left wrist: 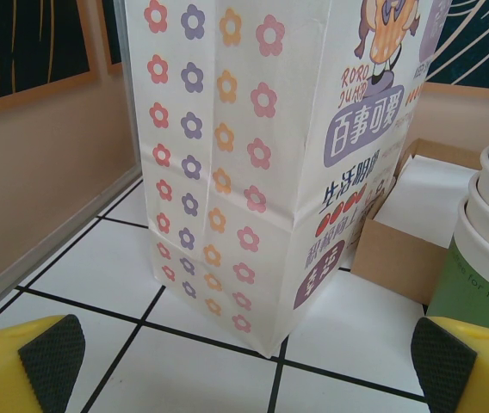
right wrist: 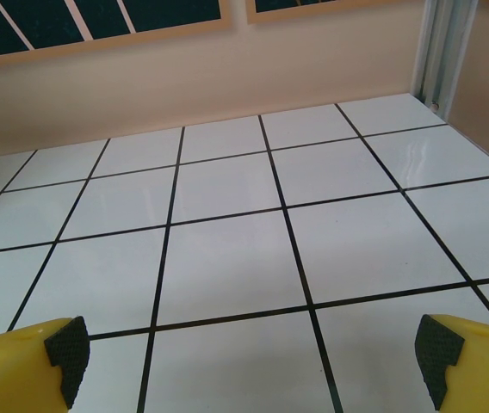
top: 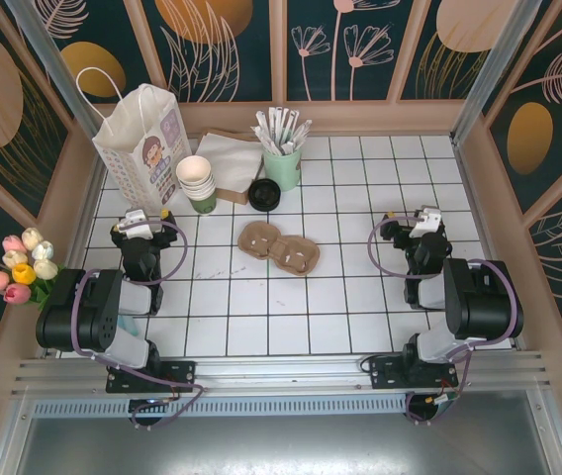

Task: Pack the takeout coffee

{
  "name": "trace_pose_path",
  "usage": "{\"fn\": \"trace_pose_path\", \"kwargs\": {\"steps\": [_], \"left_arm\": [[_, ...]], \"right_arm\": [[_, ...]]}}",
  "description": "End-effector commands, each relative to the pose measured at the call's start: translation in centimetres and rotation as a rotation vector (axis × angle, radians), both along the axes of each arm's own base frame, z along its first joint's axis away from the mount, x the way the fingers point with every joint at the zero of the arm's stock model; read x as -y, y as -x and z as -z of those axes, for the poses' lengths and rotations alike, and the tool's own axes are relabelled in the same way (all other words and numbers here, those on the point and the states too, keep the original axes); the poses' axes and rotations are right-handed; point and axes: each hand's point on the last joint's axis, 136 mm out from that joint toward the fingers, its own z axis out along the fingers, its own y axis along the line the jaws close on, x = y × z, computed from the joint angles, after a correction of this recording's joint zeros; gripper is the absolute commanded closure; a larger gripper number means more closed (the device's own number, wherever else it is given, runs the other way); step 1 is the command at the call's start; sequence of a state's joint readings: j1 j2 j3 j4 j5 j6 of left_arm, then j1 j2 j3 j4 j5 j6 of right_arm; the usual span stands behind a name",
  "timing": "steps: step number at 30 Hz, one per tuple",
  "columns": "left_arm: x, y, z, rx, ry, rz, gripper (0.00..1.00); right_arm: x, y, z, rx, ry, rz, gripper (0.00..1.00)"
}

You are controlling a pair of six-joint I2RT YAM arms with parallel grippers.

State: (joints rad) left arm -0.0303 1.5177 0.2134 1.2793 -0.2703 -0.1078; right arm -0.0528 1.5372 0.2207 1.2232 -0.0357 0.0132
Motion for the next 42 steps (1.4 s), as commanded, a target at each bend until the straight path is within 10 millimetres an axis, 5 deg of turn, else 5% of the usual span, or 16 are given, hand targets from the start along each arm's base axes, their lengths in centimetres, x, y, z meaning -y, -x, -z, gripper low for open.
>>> {"fn": "trace_pose_path", "kwargs": {"steps": [1,16,28,33,37,42], "left_arm": [[0.0,-0.3,-0.8,0.029,-0.008,-0.002,0.01],[-0.1,-0.6,-2.2,0.003,-0.012,-0.022,0.01],[-0.5,3.5,-6.2,-0.016,0.298,-0.156,0.01],[2.4,3.5,-6.1,-0.11,0.495,-0.081,0.01],[7.4,2.6,-4.5,-0.295,0.604,0.073,0.01],[11.2,2.6,-2.7,-0.429,0.697,0.141,0.01]], "right_arm": [[-0.1,-0.4,-0.9,0.032,-0.021,-0.012,0.01],[-0.1,-0.5,-1.1,0.031,-0.016,-0.007,0.01],[-1.7,-0.7,-6.2,-0.054,-0.097,0.058,0.01],[-3.9,0.5,-8.5,-0.052,-0.386,0.006,0.01],[-5.0,1.5,-6.8,-0.205,-0.674,0.047,0.01],[-9.4,3.4,-4.7,-0.406,-0.809,-0.001,0.01]]}}
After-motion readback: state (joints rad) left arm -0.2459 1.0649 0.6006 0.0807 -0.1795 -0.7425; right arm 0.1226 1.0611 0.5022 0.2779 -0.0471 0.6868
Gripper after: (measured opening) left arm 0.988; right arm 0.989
